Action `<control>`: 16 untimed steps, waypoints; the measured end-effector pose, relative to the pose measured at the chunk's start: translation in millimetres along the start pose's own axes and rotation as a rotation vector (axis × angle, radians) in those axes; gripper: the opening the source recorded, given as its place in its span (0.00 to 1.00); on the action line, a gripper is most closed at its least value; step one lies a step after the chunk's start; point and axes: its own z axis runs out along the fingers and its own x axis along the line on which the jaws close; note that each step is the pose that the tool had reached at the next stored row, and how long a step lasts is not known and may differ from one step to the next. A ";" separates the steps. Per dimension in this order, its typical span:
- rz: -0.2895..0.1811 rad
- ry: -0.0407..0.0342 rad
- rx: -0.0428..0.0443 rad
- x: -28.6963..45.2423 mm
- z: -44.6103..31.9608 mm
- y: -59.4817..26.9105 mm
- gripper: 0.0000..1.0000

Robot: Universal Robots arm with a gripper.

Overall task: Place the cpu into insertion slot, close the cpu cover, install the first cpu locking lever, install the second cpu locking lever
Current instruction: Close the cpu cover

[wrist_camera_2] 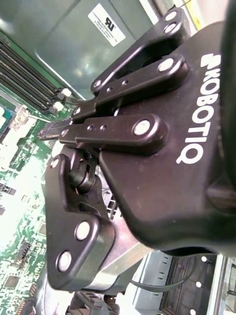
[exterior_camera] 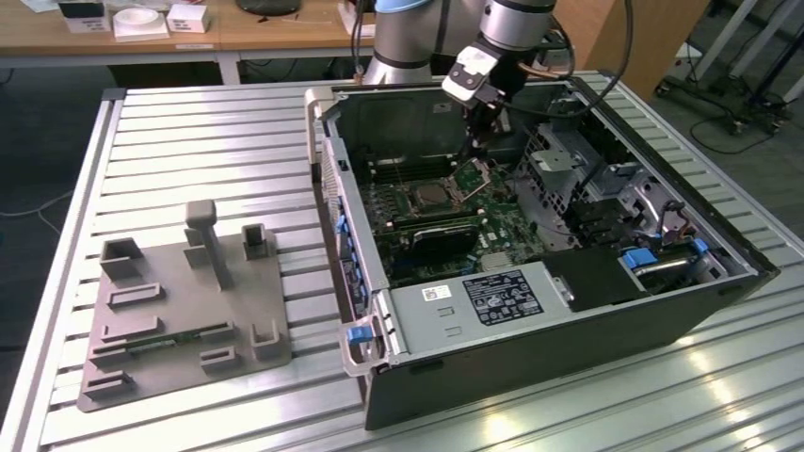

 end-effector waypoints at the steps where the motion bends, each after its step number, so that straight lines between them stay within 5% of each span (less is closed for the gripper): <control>1: 0.000 0.0000 0.0000 0.0 0.0 2.4 0.10; 8: 0.000 -0.0002 0.0000 0.3 0.3 27.7 0.10; 16: 0.000 -0.0001 0.0000 0.6 3.4 43.8 0.10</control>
